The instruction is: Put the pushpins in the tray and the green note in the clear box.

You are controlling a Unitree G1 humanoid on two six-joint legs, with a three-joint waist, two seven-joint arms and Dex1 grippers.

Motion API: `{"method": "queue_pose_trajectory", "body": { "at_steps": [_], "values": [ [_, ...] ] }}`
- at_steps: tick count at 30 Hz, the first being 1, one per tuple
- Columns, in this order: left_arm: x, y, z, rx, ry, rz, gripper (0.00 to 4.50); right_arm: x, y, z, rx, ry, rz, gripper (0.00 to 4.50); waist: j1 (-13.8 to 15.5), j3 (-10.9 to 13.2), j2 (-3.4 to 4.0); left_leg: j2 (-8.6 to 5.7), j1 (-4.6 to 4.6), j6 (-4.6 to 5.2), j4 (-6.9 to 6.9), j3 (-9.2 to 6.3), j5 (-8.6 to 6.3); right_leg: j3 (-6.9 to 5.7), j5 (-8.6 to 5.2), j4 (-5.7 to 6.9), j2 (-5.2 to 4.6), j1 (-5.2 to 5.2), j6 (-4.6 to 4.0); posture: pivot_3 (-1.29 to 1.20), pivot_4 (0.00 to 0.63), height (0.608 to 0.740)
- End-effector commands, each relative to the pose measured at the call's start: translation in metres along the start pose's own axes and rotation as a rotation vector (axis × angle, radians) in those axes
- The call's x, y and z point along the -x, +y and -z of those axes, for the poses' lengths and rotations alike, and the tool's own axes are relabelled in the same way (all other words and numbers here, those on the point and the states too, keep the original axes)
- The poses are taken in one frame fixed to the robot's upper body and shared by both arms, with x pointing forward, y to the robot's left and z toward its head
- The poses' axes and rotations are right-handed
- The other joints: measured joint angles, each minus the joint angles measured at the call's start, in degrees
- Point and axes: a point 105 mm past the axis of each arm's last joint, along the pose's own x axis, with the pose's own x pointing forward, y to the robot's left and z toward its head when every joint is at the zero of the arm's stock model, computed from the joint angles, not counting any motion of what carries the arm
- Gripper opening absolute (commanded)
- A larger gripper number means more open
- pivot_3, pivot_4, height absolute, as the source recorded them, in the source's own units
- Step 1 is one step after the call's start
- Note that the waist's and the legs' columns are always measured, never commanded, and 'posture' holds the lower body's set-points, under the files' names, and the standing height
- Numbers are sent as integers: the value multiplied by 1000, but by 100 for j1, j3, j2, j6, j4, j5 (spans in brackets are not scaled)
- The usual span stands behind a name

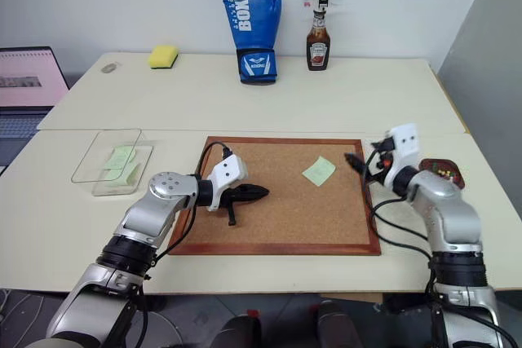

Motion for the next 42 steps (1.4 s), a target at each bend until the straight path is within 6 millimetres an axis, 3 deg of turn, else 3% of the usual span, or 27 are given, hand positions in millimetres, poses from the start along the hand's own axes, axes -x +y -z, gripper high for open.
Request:
{"method": "queue_pose_trajectory", "body": {
  "at_steps": [1, 15, 19, 37, 42],
  "values": [
    [-5, -14, 19, 45, 64, 53, 0, -13, 10, -3, 58, -30, -53, 4439, -6, 0, 0, 2, 3, 0, 0, -1, 0, -1, 0, 2, 2, 0, -1, 0, 150, 740],
    [-1, -13, 19, 42, 70, 42, 0, -44, 21, 21, 85, 2, -79, 4439, -12, 0, 0, 3, 4, 0, -1, -1, 0, -1, -1, 5, 4, -1, -2, 0, 150, 740],
    [0, -12, 19, 42, 70, 36, 0, -46, 20, 25, 89, 11, -83, 3874, -15, 0, 0, 4, 5, 0, -1, -2, 0, -2, -1, 8, 4, -1, -2, 0, 150, 740],
    [3, -16, 21, 49, 81, 48, 0, -48, 27, 23, 93, -5, -130, 84, -16, 0, 0, 4, 6, 0, 0, -2, 0, -1, -1, 9, 4, -1, -3, 0, 150, 740],
    [1, -15, 21, 47, 78, 46, 0, -43, 27, 7, 104, -50, -125, 30, -16, 0, 0, 4, 6, 0, 0, -2, 0, -1, -1, 10, 5, -1, -2, 0, 150, 740]
  ]
}}
